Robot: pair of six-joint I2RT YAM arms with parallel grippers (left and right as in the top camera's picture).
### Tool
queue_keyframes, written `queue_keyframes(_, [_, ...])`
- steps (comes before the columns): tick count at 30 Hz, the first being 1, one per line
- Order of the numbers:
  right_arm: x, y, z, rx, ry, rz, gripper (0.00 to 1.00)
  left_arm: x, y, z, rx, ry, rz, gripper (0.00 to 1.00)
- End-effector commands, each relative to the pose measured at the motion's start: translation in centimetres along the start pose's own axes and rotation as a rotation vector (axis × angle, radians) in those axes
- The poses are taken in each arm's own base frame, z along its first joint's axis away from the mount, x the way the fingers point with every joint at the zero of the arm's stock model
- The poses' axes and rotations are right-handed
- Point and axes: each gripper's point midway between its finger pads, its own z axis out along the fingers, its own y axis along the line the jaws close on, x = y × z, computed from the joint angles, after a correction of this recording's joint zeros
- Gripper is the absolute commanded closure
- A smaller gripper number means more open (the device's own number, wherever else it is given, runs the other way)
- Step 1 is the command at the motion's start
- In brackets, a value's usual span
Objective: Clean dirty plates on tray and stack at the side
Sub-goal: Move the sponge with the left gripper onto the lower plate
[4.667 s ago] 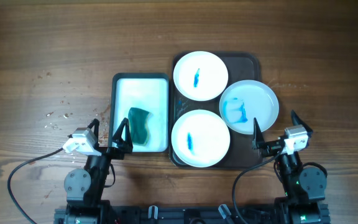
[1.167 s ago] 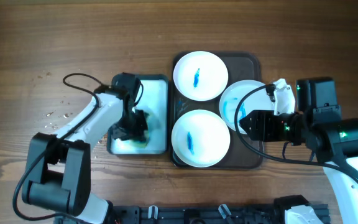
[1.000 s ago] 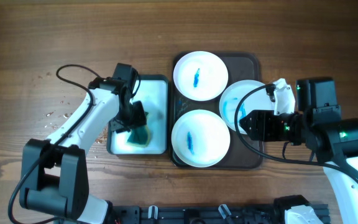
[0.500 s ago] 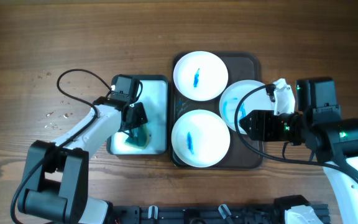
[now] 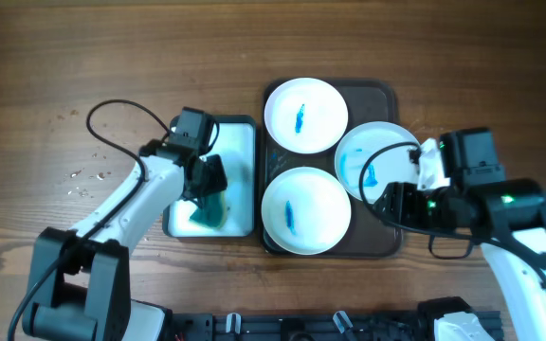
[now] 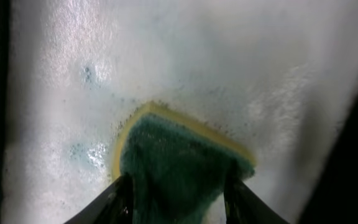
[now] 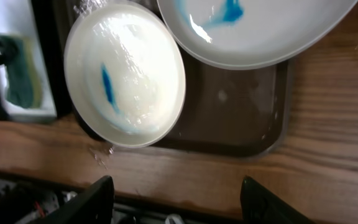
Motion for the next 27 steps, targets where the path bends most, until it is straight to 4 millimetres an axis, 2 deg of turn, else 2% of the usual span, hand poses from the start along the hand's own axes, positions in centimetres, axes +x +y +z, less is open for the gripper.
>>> queue_keyframes(1, [1.6, -0.7, 3.8, -0.038, 0.067, 0.020, 0.35, 3.3, 1.2, 3.2, -0.028, 0.083, 0.014, 0.76])
queue_keyframes(3, [1.5, -0.4, 5.2, -0.084, 0.056, 0.013, 0.35, 3.9, 1.5, 3.8, -0.040, 0.104, 0.017, 0.96])
queue_keyframes(7, [1.0, -0.1, 6.0, -0.120, 0.034, 0.027, 0.35, 3.1, 1.3, 2.3, -0.037, 0.094, 0.005, 0.96])
queue_keyframes(10, [-0.2, -0.2, 6.6, -0.111, 0.007, 0.017, 0.41, 0.9, 0.2, -1.1, -0.015, 0.054, 0.001, 0.96])
queue_keyframes(12, [-0.7, 0.4, 7.6, -0.109, 0.009, -0.019, 0.49, -0.3, -0.7, -3.8, 0.002, 0.026, 0.003, 0.96])
queue_keyframes(14, [-0.5, 0.3, 9.3, -0.054, 0.040, -0.053, 0.49, -1.4, -1.4, -6.4, 0.027, -0.003, 0.004, 0.96])
queue_keyframes(17, [-0.3, -1.5, 12.2, 0.097, 0.093, -0.029, 0.48, -1.9, -3.9, -10.5, 0.153, -0.020, 0.015, 0.96])
queue_keyframes(21, [-0.6, -1.0, 15.0, 0.067, 0.137, -0.033, 0.51, -1.4, -5.7, -12.9, 0.263, -0.028, 0.036, 0.96])
queue_keyframes(24, [-0.8, -0.9, 17.0, 0.049, 0.161, -0.025, 0.63, -0.4, -6.9, -12.8, 0.278, -0.011, 0.078, 0.96])
queue_keyframes(26, [-1.0, -1.4, 17.9, 0.071, 0.163, 0.012, 0.93, 0.1, -8.0, -12.2, 0.282, 0.003, 0.105, 0.96])
queue_keyframes(27, [-1.1, -1.9, 18.1, 0.097, 0.154, 0.042, 0.96, 0.2, -8.5, -11.8, 0.283, 0.010, 0.117, 0.96])
